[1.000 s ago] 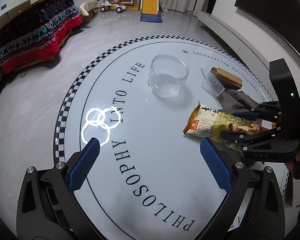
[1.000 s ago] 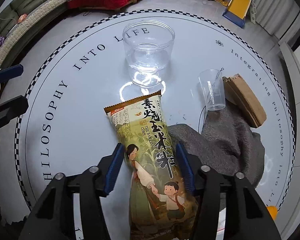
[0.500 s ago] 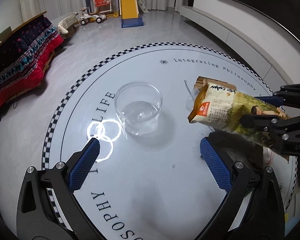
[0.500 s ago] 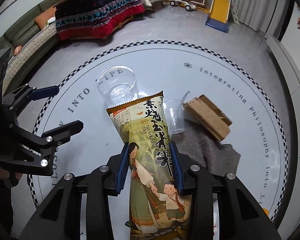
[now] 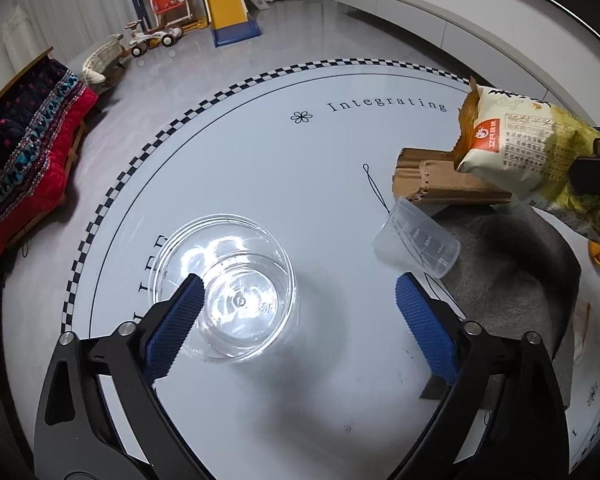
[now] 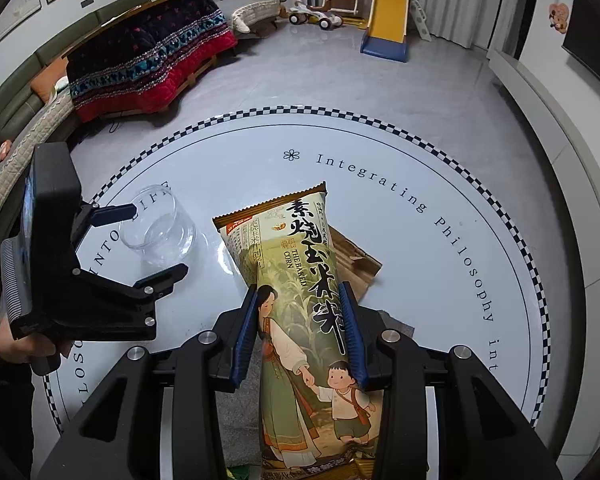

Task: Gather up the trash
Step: 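Lift the snack packet with the right gripper while the left grasps the clear bowl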

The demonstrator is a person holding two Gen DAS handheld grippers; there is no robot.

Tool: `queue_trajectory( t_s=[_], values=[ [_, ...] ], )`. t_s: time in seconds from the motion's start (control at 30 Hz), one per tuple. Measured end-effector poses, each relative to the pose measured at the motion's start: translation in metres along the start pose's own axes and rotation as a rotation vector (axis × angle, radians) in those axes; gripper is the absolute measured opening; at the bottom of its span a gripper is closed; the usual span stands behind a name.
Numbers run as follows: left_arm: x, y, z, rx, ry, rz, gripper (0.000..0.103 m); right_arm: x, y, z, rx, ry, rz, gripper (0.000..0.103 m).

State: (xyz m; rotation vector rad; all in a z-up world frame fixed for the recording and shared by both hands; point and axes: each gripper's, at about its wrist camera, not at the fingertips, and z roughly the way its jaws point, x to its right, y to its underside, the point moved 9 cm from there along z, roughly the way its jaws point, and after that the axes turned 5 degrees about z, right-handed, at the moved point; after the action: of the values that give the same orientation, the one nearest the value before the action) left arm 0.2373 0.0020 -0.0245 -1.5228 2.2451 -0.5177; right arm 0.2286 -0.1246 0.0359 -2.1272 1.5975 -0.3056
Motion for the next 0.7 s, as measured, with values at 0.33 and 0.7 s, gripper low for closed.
queue_trajectory(
  t_s=[0.33,0.7],
  values=[
    [-0.003,0.017,0.015,-0.032,0.121,-0.143,0.01,-0.001,0.008,0.007,0.006,-0.01,0.028,0.041],
    [0.013,0.044,-0.039,0.047,0.123,-0.169,0.007,-0.023,0.028,-0.012,0.017,-0.027,0.042,0.04]
  ],
)
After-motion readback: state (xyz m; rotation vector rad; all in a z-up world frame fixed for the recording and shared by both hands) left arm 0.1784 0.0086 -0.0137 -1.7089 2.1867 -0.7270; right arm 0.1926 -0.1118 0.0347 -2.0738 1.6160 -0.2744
